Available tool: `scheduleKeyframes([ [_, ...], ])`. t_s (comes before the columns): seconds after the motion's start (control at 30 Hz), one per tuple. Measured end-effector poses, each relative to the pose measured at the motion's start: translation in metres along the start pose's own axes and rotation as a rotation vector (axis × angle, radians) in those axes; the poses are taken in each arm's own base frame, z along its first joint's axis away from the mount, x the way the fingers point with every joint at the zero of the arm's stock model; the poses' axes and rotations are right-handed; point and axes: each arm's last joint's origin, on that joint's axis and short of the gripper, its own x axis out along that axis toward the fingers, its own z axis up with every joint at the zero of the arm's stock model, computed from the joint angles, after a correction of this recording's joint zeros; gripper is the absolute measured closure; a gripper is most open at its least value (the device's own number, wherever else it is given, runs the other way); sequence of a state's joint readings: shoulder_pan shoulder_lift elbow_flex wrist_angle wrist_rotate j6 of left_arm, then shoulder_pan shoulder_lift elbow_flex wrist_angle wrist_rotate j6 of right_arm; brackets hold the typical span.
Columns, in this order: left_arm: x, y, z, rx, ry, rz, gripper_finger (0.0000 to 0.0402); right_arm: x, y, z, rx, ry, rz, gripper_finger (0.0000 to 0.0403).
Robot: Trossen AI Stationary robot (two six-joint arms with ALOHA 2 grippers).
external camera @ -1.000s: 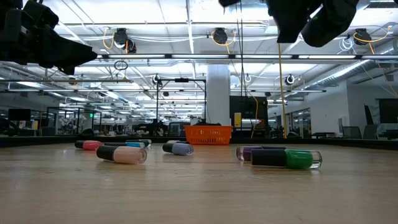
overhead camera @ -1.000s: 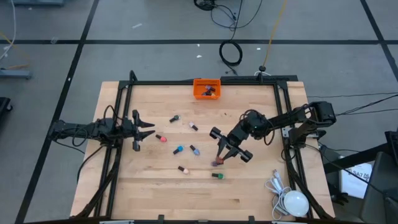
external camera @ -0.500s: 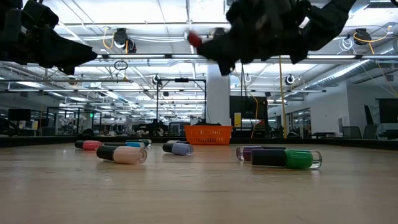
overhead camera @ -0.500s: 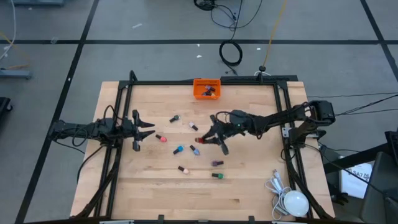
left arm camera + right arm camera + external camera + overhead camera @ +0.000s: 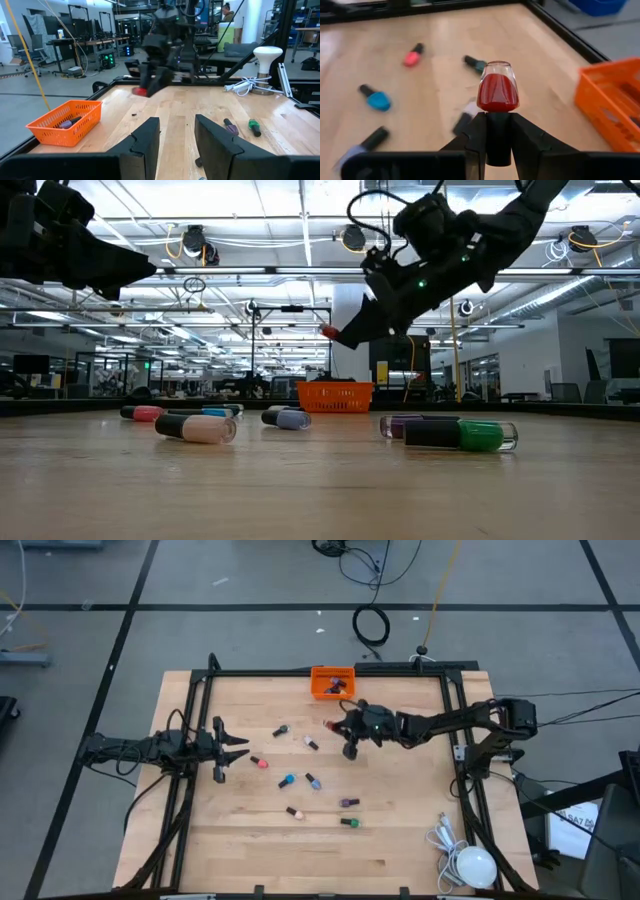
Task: Pick & Place Nail Polish
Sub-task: Put the red nail polish bottle into the basket
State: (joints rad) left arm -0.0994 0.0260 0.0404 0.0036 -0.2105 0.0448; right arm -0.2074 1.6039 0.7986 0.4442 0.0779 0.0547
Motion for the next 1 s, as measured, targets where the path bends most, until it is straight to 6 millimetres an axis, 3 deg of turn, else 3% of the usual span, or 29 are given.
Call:
scheduleKeyframes([
  [0.43,0.0,0.0,0.0,0.0,0.0,0.0,0.0277,-0.002,-0.078,0.009,0.174,-0.039,-0.143,0.0351],
  [0.6,0.0,0.0,0.0,0.0,0.0,0.0,0.0277,-0.001,-0.095,0.023,0.159,0.014,-0.185,0.0351],
  [0.8,0.0,0.0,0.0,0.0,0.0,0.0,0.0277,0.02,-0.119,0.035,0.114,0.08,-0.227,0.0351],
  [1.0,0.0,0.0,0.0,0.0,0.0,0.0,0.0277,0.049,-0.152,0.019,0.143,0.183,-0.281,0.0351],
])
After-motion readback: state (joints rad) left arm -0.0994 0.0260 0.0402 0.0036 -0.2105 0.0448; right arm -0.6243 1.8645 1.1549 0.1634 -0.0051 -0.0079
